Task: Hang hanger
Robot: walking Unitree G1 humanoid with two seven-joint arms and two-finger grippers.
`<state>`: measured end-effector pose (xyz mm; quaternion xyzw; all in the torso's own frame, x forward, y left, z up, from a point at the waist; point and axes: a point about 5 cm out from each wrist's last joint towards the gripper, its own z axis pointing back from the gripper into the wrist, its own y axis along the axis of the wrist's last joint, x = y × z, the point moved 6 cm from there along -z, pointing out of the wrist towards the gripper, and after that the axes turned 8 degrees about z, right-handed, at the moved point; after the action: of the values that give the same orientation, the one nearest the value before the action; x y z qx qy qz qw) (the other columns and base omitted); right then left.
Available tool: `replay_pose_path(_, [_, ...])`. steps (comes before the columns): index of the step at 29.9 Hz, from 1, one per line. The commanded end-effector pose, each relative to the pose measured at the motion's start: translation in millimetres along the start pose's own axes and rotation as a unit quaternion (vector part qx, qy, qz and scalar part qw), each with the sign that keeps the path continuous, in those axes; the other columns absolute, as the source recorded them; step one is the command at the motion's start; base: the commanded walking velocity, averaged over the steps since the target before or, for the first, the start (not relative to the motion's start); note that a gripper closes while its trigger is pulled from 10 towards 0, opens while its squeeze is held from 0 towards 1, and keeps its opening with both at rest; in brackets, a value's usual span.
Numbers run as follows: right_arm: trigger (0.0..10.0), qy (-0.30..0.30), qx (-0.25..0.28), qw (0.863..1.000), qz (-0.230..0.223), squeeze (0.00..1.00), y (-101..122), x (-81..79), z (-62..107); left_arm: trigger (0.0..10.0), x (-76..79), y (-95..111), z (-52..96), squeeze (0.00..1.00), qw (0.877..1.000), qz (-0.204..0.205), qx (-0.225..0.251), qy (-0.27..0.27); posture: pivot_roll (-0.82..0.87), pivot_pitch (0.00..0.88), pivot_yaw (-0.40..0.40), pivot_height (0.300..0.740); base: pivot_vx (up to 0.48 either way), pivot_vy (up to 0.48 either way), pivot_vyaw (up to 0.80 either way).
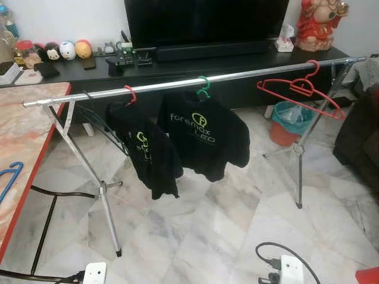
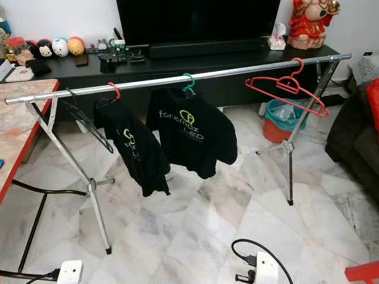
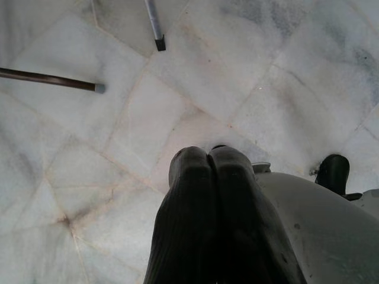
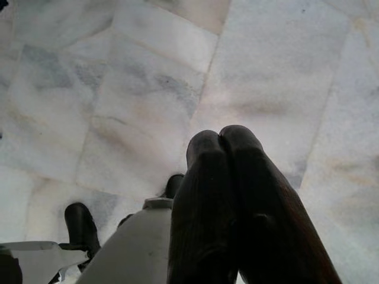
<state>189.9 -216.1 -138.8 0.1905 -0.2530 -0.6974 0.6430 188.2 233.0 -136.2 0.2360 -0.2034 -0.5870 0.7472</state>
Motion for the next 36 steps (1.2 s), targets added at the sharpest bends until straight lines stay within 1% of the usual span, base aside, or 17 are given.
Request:
replay_pose_path(1, [10.0, 0.003, 0.01, 1.0, 0.003, 0.0, 5.8, -2.0, -1.0, 10.0, 0.0, -0.9, 0.0, 0.0, 1.0, 0.0, -0.002, 0.002, -0.01, 0.006, 0.0, 0.74, 0.0, 0.0, 0.41])
replay_pose_path(12, [10.0, 0.0, 0.008, 1.0, 0.001, 0.0, 4.3, 0.7, -0.5, 10.0, -0.1, -7.9, 0.9, 0.0, 1.0, 0.0, -0.014, 0.003, -0.01, 0.008, 0.002, 0.74, 0.0, 0.0, 0.65])
replay_pose_path(17, [10.0, -0.003, 0.009, 1.0, 0.0, 0.0, 4.2, 2.0, -0.3, 10.0, 0.4, -12.1, 1.6, 0.0, 1.0, -0.007, -0.02, 0.003, -0.01, 0.007, 0.004, 0.74, 0.0, 0.0, 0.71])
replay_pose_path(24, [10.0, 0.001, 0.011, 1.0, -0.001, 0.0, 4.1, -0.7, -0.2, 10.0, 0.9, -15.0, 2.4, 0.0, 1.0, -0.01, -0.022, 0.0, -0.01, 0.005, 0.005, 0.74, 0.0, 0.0, 0.69])
replay_pose_path(29, [10.0, 0.003, 0.013, 1.0, -0.023, 0.0, 3.3, -2.5, 0.1, 10.0, 2.4, -12.0, 1.6, 0.0, 1.0, -0.012, -0.019, -0.004, -0.01, 0.005, 0.008, 0.74, 0.0, 0.0, 0.0])
replay_pose_path(31, [10.0, 0.003, 0.015, 1.0, -0.023, 0.0, 4.0, -2.5, 0.0, 10.0, 2.7, -10.4, 1.1, 0.0, 1.0, -0.017, -0.019, -0.004, -0.02, 0.006, 0.008, 0.74, 0.0, 0.0, 0.0])
replay_pose_path(33, [10.0, 0.0, 0.019, 0.999, -0.03, 0.0, 5.7, -0.9, 0.0, 10.0, 4.9, -7.3, 0.3, 0.0, 1.0, -0.012, -0.015, -0.007, -0.02, 0.009, 0.008, 0.74, 0.0, 0.0, 0.0])
replay_pose_path(36, [10.0, -0.002, 0.018, 0.999, -0.028, 0.0, 6.0, 1.1, -0.2, 10.0, 5.9, -5.9, -0.1, 0.0, 1.0, -0.011, -0.013, -0.007, -0.02, 0.012, 0.007, 0.74, 0.0, 0.0, 0.0])
